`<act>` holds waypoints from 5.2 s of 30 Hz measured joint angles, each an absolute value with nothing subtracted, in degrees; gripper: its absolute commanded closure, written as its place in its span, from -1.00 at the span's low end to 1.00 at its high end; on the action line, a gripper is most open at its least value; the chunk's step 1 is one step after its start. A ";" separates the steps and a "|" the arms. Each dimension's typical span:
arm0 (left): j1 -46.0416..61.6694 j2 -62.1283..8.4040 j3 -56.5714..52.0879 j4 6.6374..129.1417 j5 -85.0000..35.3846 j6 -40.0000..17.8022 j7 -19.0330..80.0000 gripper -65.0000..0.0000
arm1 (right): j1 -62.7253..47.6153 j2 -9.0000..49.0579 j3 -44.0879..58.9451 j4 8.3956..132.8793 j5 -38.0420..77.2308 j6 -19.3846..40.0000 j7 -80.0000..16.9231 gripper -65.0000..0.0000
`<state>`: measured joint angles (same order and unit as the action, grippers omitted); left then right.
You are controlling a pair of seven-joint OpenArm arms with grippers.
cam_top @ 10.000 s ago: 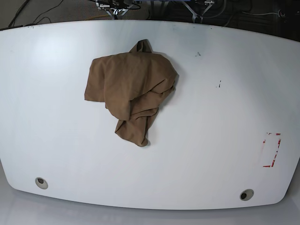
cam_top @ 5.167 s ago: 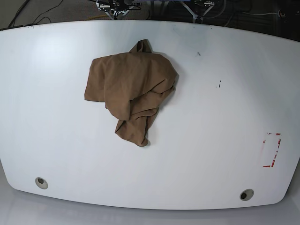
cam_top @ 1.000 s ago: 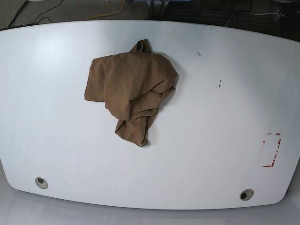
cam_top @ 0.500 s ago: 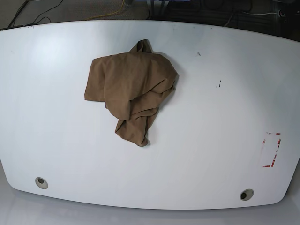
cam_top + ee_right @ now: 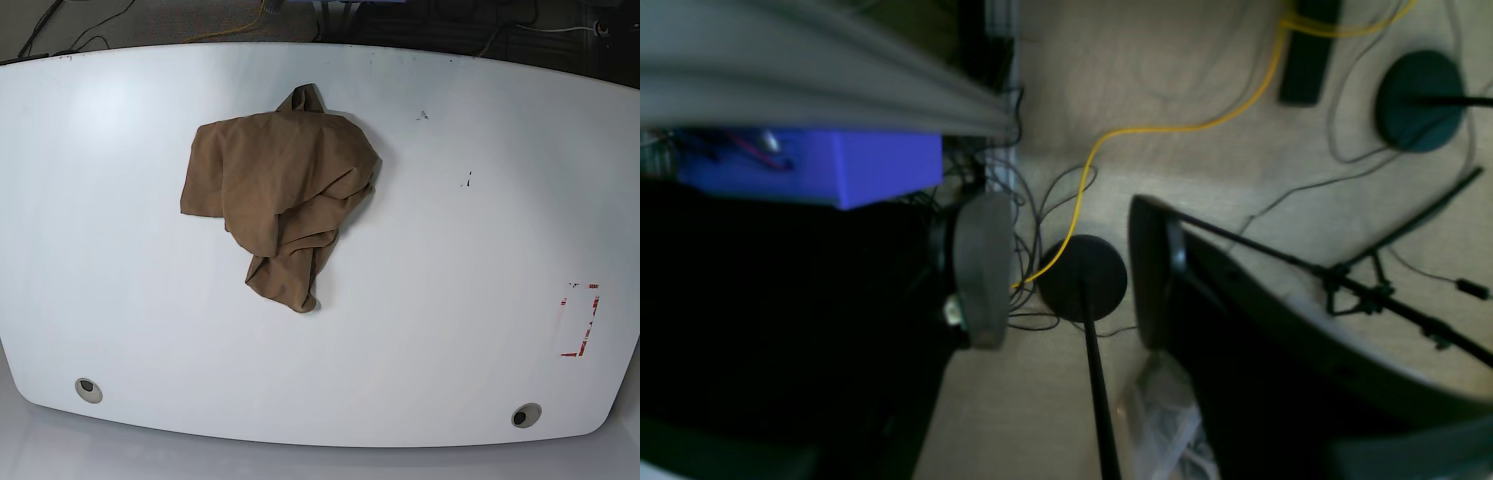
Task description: Layout the t-shirt on the table in an organized manner, then fold the t-shirt properly
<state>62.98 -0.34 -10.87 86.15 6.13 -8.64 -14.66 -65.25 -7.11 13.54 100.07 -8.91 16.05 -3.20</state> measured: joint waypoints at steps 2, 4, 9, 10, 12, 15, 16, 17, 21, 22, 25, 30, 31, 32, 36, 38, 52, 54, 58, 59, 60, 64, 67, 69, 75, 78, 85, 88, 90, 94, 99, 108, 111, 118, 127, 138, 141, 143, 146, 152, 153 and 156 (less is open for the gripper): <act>63.53 -0.51 -10.98 88.55 6.09 -8.62 -14.66 0.10 | -66.76 -7.11 13.52 103.31 -8.43 16.12 -4.60 0.17; 64.03 -0.95 -11.25 90.37 6.13 -8.69 -14.66 0.10 | -67.96 -7.14 13.50 105.62 -7.86 16.08 -5.85 0.17; 64.90 -1.65 -11.81 94.37 4.54 -8.54 -14.52 0.10 | -69.76 -7.03 13.52 110.45 -7.20 16.05 -6.59 0.17; 64.97 -1.63 -11.99 94.98 4.19 -8.45 -14.55 0.10 | -69.73 -7.01 13.52 110.93 -7.20 16.05 -6.48 0.17; 65.25 -1.58 -12.60 96.03 3.27 -8.75 -14.57 0.10 | -69.60 -7.01 13.50 111.57 -7.18 16.05 -6.44 0.17; 65.65 -1.43 -14.41 97.69 1.76 -9.78 -14.63 0.10 | -69.38 -7.01 13.50 112.12 -7.20 16.08 -6.52 0.17; 65.71 -1.52 -14.94 97.97 1.21 -10.24 -14.61 0.10 | -69.23 -7.01 13.50 112.20 -7.20 16.08 -6.59 0.17; 65.73 -1.74 -15.75 98.35 0.56 -11.60 -14.55 0.10 | -69.08 -7.01 13.50 112.44 -7.22 16.08 -6.72 0.17; 65.28 -2.81 -18.04 99.42 -1.67 -16.40 -14.41 0.10 | -67.66 -7.05 13.54 113.54 -7.20 15.88 -6.57 0.17; 64.86 -2.72 -18.59 99.68 -2.31 -17.39 -14.33 0.10 | -67.20 -7.16 13.54 113.69 -7.20 15.92 -6.44 0.17; 62.94 -2.70 -19.27 99.90 -3.95 -19.09 -14.41 0.11 | -65.78 -7.29 13.43 113.95 -7.20 16.14 -6.11 0.17; 59.94 -2.42 -19.49 99.92 -3.86 -21.10 -14.33 0.11 | -64.10 -7.14 13.45 114.32 -7.20 16.27 -4.89 0.17; 59.48 -2.42 -19.64 99.94 -3.86 -21.04 -14.31 0.11 | -63.83 -7.16 13.47 114.45 -7.20 16.25 -4.69 0.17; 59.00 -2.39 -19.99 99.94 -3.88 -21.04 -14.33 0.11 | -63.53 -7.16 13.50 114.61 -7.20 16.27 -4.47 0.17; 57.67 -2.57 -20.56 100.18 -3.88 -20.21 -14.04 0.11 | -62.11 -7.16 13.50 114.69 -7.22 16.27 -4.60 0.17; 57.21 -2.57 -20.58 100.73 -3.73 -20.29 -13.78 0.11 | -61.41 -7.16 13.50 114.69 -7.20 16.27 -4.56 0.17; 55.07 -2.52 -20.51 103.55 -3.73 -20.62 -14.24 0.11 | -56.38 -7.29 13.52 114.69 -7.20 16.29 -4.71 0.17; 54.33 -2.46 -20.51 103.48 -3.70 -20.64 -14.06 0.10 | -55.79 -7.29 13.50 114.69 -7.22 16.29 -4.73 0.17; 52.29 -2.50 -20.47 103.53 -3.73 -20.64 -14.11 0.10 | -54.24 -7.18 13.52 114.69 -7.22 16.29 -4.73 0.17; 51.90 -2.52 -20.47 103.53 -3.75 -20.62 -14.31 0.10 | -53.80 -7.09 13.52 114.69 -7.22 16.29 -4.73 0.17; 51.48 -2.57 -20.47 103.53 -3.75 -20.67 -14.44 0.10 | -53.21 -7.09 13.52 114.69 -7.20 16.32 -4.73 0.17; 50.17 -2.55 -20.47 103.50 -3.70 -20.64 -14.15 0.10 | -51.22 -7.01 13.52 114.69 -7.22 16.29 -4.73 0.17; 48.80 -2.55 -20.47 103.50 -3.75 -20.64 -14.22 0.10 | -49.63 -7.01 13.54 114.69 -7.20 16.29 -4.75 0.17; 47.86 -2.55 -20.40 103.50 -3.73 -20.64 -14.22 0.10 | -48.45 -7.01 13.54 114.69 -7.22 16.29 -5.50 0.17; 44.60 -2.55 -20.40 103.50 -3.75 -20.64 -14.17 0.10 | -43.75 -7.01 13.82 114.63 -7.20 16.32 -9.56 0.17; 43.38 -2.57 -20.29 103.53 -3.75 -20.64 -14.22 0.10 | -41.65 -7.01 13.82 114.65 -7.20 16.29 -9.91 0.17; 41.32 -2.39 -20.29 104.01 -3.75 -20.67 -13.61 0.10 | -36.71 -7.01 13.96 114.63 -7.20 16.34 -13.65 0.17; 40.56 -2.37 -20.32 104.12 -3.84 -20.69 -13.78 0.10 | -34.24 -7.11 14.50 114.63 -7.20 16.34 -14.31 0.17; 39.90 -2.37 -20.32 104.12 -3.81 -20.64 -13.61 0.10 | -32.56 -7.20 15.20 114.63 -6.96 16.49 -14.96 0.17; 39.22 -2.37 -20.29 104.12 -3.97 -20.67 -13.76 0.10 | -29.50 -7.31 17.43 114.56 -2.79 16.43 -18.59 0.17; 39.33 -2.22 -20.32 104.12 -6.96 -20.67 -13.65 0.10 | -25.76 -6.98 21.63 114.56 4.29 15.90 -24.69 0.17; 39.31 -2.39 -20.32 104.14 -10.37 -20.62 -13.54 0.10 | -21.43 -1.52 22.94 114.37 16.71 15.86 -33.74 0.17; 39.29 -2.42 -20.29 104.14 -10.37 -20.64 -13.54 0.10 | -20.47 -0.43 22.92 114.37 19.27 15.88 -35.24 0.17; 38.61 -2.37 -20.29 104.14 -10.33 -20.64 -13.56 0.10 | -18.24 0.27 22.68 114.30 23.22 15.99 -39.11 0.17; 38.09 -2.39 -20.29 104.16 -10.35 -20.64 -13.74 0.10 | -13.34 0.97 19.70 110.52 22.37 18.76 -40.80 0.17; 37.91 -2.44 -20.32 104.16 -10.28 -20.64 -13.72 0.10 | -7.55 0.80 14.57 102.80 19.79 19.51 -40.71 0.17; 37.89 -2.44 -20.32 104.16 -10.20 -20.64 -13.65 0.10 | -6.17 0.84 14.57 100.47 19.70 19.35 -40.75 0.17; 37.91 -2.46 -20.32 104.16 -10.20 -20.62 -13.67 0.10 | -5.13 0.84 14.63 98.61 19.70 19.31 -40.75 0.17; 37.93 -2.44 -20.32 104.16 -10.20 -20.64 -13.54 0.10 | -3.57 0.82 14.63 95.70 19.75 19.33 -40.75 0.17; 37.95 -2.46 -20.32 104.16 -10.20 -20.62 -13.54 0.10 | -2.11 2.07 14.59 93.32 19.88 19.38 -40.75 0.17; 37.95 -2.48 -20.32 104.16 -10.20 -20.62 -13.54 0.10 | -1.98 2.11 14.68 93.25 19.88 19.27 -40.73 0.17; 37.93 -2.42 -20.29 104.16 -10.17 -20.64 -13.54 0.10 | -2.00 2.22 14.66 93.25 19.79 19.31 -40.77 0.17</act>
